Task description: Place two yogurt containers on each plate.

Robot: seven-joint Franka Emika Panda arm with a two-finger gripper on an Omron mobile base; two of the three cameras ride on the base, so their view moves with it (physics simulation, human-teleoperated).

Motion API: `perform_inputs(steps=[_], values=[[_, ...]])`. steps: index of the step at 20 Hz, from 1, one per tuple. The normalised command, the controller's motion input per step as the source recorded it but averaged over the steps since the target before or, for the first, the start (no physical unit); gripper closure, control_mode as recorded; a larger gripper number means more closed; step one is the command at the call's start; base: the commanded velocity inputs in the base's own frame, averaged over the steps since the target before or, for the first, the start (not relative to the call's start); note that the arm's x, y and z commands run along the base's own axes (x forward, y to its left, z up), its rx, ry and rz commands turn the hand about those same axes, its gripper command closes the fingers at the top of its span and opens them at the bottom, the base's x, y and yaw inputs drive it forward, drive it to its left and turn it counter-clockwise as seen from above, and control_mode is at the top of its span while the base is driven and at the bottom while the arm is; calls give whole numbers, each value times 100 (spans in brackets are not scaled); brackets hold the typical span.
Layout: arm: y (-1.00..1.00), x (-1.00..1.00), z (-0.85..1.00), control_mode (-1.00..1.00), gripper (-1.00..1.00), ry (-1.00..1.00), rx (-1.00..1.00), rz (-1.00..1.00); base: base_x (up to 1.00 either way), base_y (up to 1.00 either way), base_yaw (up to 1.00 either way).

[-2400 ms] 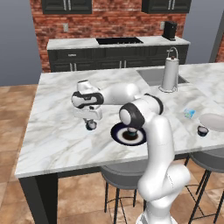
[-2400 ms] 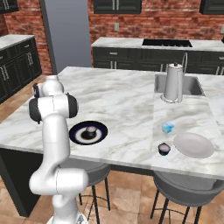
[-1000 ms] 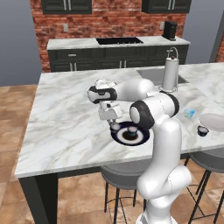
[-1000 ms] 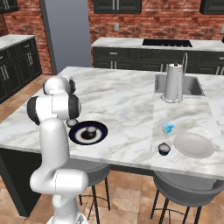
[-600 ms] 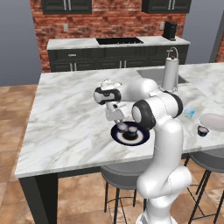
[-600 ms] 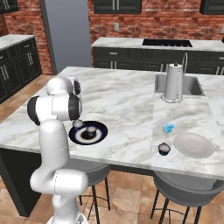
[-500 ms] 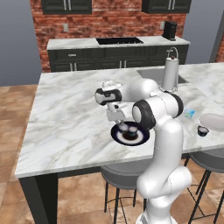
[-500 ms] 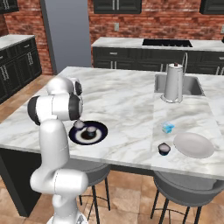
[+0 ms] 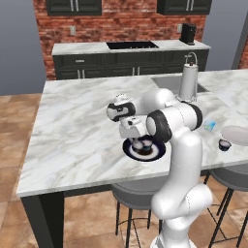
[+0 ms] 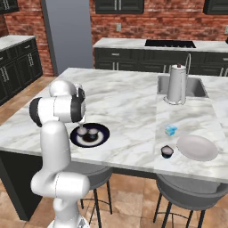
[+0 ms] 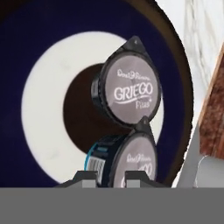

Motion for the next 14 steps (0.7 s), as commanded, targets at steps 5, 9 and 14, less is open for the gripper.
perform_inputs(steps=[5, 9, 14], values=[[0, 0, -17, -100, 100, 0, 0, 0, 0, 0, 0], [0, 0, -9, -100, -100, 0, 0, 0, 0, 0, 0], [0, 0, 4, -100, -100, 0, 0, 0, 0, 0, 0]])
